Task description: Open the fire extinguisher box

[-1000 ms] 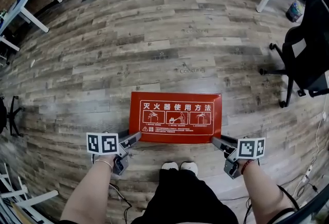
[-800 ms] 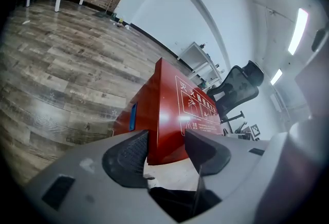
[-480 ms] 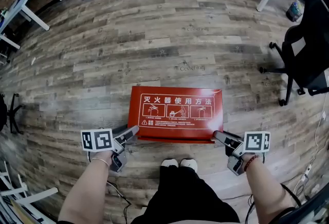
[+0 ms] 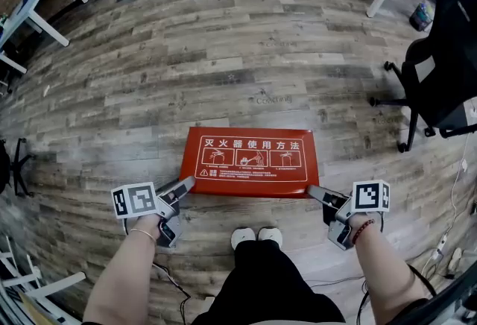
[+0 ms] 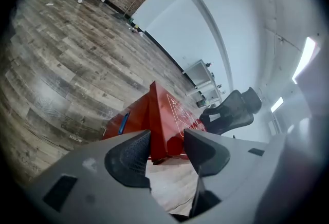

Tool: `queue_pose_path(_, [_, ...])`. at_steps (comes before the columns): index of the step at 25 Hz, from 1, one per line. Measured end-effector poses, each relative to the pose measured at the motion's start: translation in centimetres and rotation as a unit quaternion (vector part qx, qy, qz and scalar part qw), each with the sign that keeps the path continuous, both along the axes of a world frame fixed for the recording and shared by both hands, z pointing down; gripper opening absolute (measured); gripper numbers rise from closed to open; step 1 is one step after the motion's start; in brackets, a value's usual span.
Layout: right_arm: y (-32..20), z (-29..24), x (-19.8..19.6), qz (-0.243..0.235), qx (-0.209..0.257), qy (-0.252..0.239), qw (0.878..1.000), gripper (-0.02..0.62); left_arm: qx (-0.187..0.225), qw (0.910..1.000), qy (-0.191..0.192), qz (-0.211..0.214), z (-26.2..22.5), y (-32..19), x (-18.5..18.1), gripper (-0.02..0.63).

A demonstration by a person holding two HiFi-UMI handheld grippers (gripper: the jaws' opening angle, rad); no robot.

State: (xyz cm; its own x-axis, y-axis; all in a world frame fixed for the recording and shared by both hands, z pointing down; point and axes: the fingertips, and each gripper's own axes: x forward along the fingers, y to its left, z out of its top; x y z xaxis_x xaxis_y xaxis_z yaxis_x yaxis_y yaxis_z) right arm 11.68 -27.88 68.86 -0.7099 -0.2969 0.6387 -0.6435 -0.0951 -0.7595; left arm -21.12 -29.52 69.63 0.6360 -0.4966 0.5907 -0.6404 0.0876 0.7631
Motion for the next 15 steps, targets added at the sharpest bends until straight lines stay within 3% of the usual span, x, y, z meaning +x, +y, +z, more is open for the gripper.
queue_pose_path(5, [-0.1, 0.3, -0.5, 0.003, 0.025, -0.006, 1.000, 0.190, 0.022, 0.9997, -0.012, 0.002, 0.5, -0.2, 0.2, 0.200])
queue_pose_path(9, [0.2, 1.6, -1.0, 0.001, 0.053, -0.002, 0.999, 0.190, 0.047, 0.9977, -0.047, 0.011, 1.8, 0.2, 0.3, 0.201])
queue_pose_path(12, [0.2, 2.9, -1.2, -0.012, 0.068, 0.022, 0.997, 0.191, 0.061, 0.9918, -0.107, 0.032, 3.0, 0.4, 0.2, 0.201])
queue_pose_path(15, [0.4, 4.3, -1.2, -0.022, 0.066, 0.050, 0.996, 0.193, 0.075, 0.9764, -0.189, 0.072, 4.1, 0.5, 0.2, 0.199])
